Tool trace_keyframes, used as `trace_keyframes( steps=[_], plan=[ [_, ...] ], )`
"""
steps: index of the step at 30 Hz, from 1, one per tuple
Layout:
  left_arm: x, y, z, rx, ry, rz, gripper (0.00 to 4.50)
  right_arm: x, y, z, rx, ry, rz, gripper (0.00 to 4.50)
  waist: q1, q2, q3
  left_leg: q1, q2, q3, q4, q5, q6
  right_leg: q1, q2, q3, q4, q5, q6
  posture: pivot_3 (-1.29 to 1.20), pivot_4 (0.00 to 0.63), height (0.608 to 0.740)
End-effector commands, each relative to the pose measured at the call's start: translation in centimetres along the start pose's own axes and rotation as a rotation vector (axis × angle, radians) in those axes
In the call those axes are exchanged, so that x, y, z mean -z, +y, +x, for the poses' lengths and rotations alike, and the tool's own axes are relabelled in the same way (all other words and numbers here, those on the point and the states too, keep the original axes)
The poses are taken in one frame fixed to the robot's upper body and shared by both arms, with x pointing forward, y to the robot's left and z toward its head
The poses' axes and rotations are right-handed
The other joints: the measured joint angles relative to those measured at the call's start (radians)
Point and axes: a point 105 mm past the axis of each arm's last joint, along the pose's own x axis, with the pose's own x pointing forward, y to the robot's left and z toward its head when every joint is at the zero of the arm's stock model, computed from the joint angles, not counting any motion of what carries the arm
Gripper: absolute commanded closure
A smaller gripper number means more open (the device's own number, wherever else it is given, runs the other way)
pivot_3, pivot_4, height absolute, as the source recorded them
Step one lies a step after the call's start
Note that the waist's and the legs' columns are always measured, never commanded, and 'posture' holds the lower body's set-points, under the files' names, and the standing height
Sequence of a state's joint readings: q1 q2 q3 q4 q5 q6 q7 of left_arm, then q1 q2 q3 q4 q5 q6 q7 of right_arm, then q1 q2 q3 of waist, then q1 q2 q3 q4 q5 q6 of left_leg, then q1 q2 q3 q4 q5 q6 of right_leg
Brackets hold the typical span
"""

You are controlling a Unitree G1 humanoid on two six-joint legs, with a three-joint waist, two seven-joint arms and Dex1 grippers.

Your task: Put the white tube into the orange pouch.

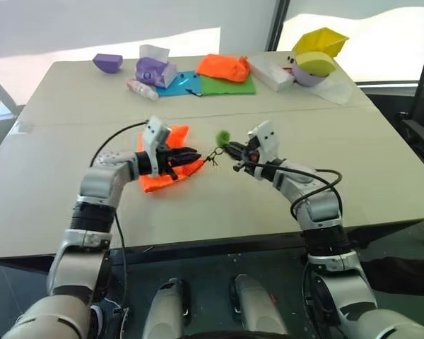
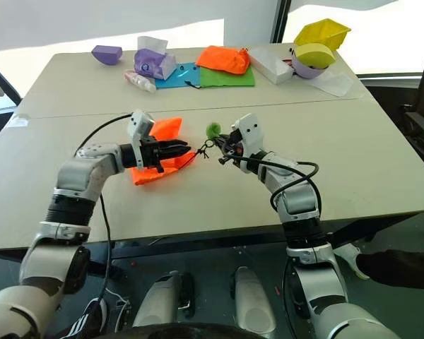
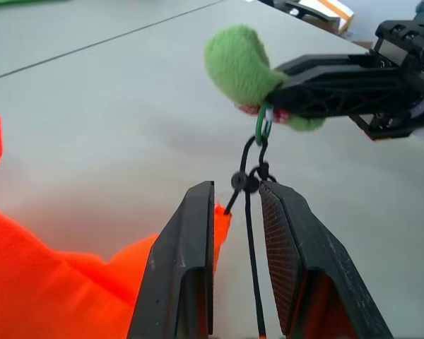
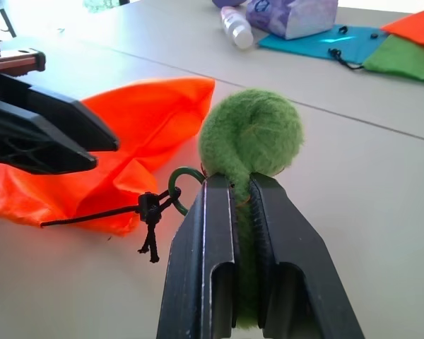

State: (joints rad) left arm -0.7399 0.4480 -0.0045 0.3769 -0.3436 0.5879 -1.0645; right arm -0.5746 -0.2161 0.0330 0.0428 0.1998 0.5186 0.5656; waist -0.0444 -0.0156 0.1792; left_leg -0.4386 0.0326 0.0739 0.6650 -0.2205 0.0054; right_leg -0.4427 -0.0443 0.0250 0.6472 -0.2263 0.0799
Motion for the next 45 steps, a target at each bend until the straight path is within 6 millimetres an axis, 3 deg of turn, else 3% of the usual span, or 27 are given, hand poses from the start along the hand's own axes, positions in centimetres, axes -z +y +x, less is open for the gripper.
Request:
trace_keyframes(
  steps=[1,4,5,8,11,17,22,26,35,39,45],
  plan=[
    [-1.1,0.3,0.2,0.053,-0.018,-0.005,3.45,-2.5,0.3,0.4,-0.012,-0.07,-0.044,4.48,0.003,0.0,0.0,0.0,0.0,0.0,0.0,0.0,0.0,0.0,0.0,0.0,-0.001,0.0,0.0,0.0,0.15,0.74],
    [-1.2,0.2,1.5,0.099,-0.037,-0.016,3.45,-2.7,0.5,0.6,-0.019,-0.073,-0.055,4.48,0.007,0.0,0.0,-0.002,-0.001,0.001,0.0,0.0,0.0,0.0,-0.002,0.0,-0.003,0.0,0.0,0.0,0.15,0.74],
    [-1.3,-0.2,1.9,0.133,-0.039,-0.036,3.19,-2.8,0.5,0.7,-0.022,-0.073,-0.06,4.49,0.009,0.0,0.0,-0.003,-0.001,0.001,0.0,0.0,0.0,0.0,-0.002,0.0,-0.005,0.0,0.0,0.0,0.15,0.74],
    [-0.8,-0.6,3.2,0.161,0.014,0.071,2.12,-2.8,0.8,0.9,-0.031,-0.072,-0.067,4.5,0.009,0.0,0.0,-0.005,-0.001,0.002,0.0,0.0,0.001,0.0,-0.002,0.0,-0.008,0.0,0.001,0.0,0.15,0.74],
    [-0.2,-0.9,3.9,0.189,0.049,0.14,0.53,-2.7,0.9,0.9,-0.033,-0.071,-0.067,4.5,0.006,0.0,0.0,-0.005,-0.001,0.003,-0.002,-0.001,0.001,0.0,-0.002,0.0,-0.011,0.0,0.002,0.0,0.15,0.74],
    [0.3,-0.4,4.8,0.185,0.056,0.139,0.53,-2.7,0.7,0.9,-0.027,-0.065,-0.073,4.5,0.004,0.0,0.0,-0.005,-0.001,0.002,-0.003,-0.001,0.001,0.0,0.0,-0.001,-0.011,0.0,0.002,0.0,0.15,0.74],
    [-0.9,-0.7,5.5,0.194,-0.047,0.017,0.53,-2.7,0.6,1.0,-0.02,-0.061,-0.076,4.5,0.005,0.0,0.0,-0.006,0.0,0.002,-0.003,-0.001,0.001,0.0,-0.001,-0.001,-0.011,0.002,0.004,0.0,0.15,0.74],
    [0.4,-1.0,5.4,0.197,0.0,0.014,1.84,-2.7,0.8,1.1,-0.021,-0.063,-0.075,4.5,0.005,0.0,0.0,-0.006,-0.001,0.002,-0.003,-0.001,0.001,0.0,-0.001,-0.001,-0.011,0.002,0.005,0.0,0.15,0.74],
    [0.1,-1.0,5.2,0.187,-0.004,0.035,1.84,-2.7,0.7,1.2,-0.019,-0.061,-0.077,4.5,0.004,0.0,0.0,-0.005,0.0,0.002,-0.003,-0.001,0.001,0.0,-0.001,-0.001,-0.011,0.002,0.005,0.0,0.15,0.74],
    [0.0,-1.0,5.1,0.183,-0.017,0.028,3.14,-2.6,0.7,1.2,-0.02,-0.058,-0.08,4.5,0.004,0.0,0.0,-0.006,0.0,0.002,-0.003,-0.001,0.001,0.0,-0.001,-0.001,-0.011,0.002,0.005,0.0,0.15,0.74],
    [0.5,-1.1,4.9,0.181,0.012,0.025,3.14,-2.7,0.7,1.2,-0.019,-0.058,-0.083,4.5,0.003,0.0,0.0,-0.005,0.0,0.002,-0.003,-0.001,0.001,0.0,-0.001,-0.001,-0.011,0.002,0.005,0.0,0.15,0.74]
  ],
)
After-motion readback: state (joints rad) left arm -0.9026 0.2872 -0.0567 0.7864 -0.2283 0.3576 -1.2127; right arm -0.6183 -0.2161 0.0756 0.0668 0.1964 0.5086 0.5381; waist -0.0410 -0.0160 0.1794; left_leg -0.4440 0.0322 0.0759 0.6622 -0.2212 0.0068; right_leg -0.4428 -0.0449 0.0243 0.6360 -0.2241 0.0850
